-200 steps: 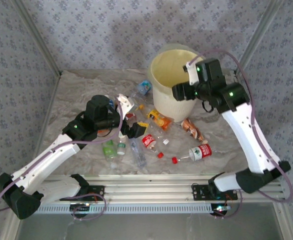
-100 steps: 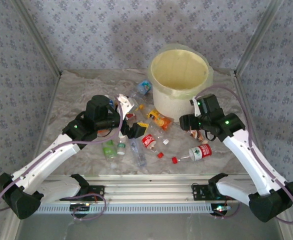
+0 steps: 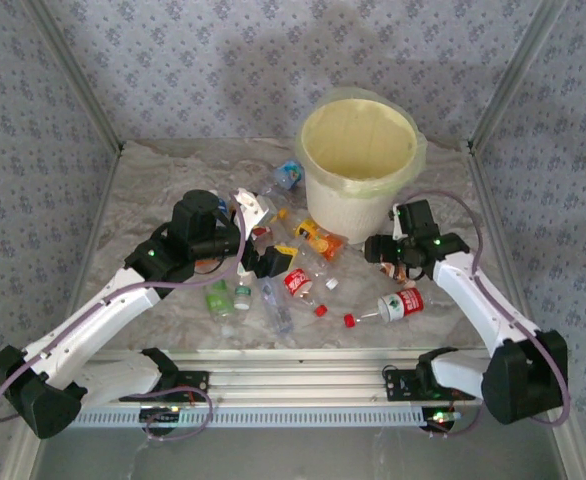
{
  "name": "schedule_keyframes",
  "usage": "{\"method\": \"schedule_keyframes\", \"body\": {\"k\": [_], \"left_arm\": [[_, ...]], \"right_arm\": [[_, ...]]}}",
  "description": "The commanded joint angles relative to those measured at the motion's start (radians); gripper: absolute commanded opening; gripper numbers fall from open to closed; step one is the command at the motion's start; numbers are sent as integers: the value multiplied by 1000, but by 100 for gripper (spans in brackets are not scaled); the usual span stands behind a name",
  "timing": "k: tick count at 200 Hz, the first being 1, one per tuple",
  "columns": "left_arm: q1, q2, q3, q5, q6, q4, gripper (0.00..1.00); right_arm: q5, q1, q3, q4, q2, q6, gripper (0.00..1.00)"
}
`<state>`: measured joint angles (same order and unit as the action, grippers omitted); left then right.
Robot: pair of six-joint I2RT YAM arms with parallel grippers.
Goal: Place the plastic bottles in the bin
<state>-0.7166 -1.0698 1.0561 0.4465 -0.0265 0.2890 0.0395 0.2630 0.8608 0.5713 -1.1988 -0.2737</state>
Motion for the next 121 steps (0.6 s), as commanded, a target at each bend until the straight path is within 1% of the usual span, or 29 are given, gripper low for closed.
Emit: {"method": "schedule_keyframes", "body": {"k": [1, 47, 121], "left_arm": [[-6, -5, 38, 24, -15, -2, 100], [-7, -5, 38, 23, -15, -1, 100], [-7, -10, 41, 23, -16, 1, 100]], "right_arm": [[5, -21, -16, -100, -56, 11, 83], [-15, -39, -20, -156, -176, 25, 83], [-62, -44, -57, -209, -266, -4, 83]]}}
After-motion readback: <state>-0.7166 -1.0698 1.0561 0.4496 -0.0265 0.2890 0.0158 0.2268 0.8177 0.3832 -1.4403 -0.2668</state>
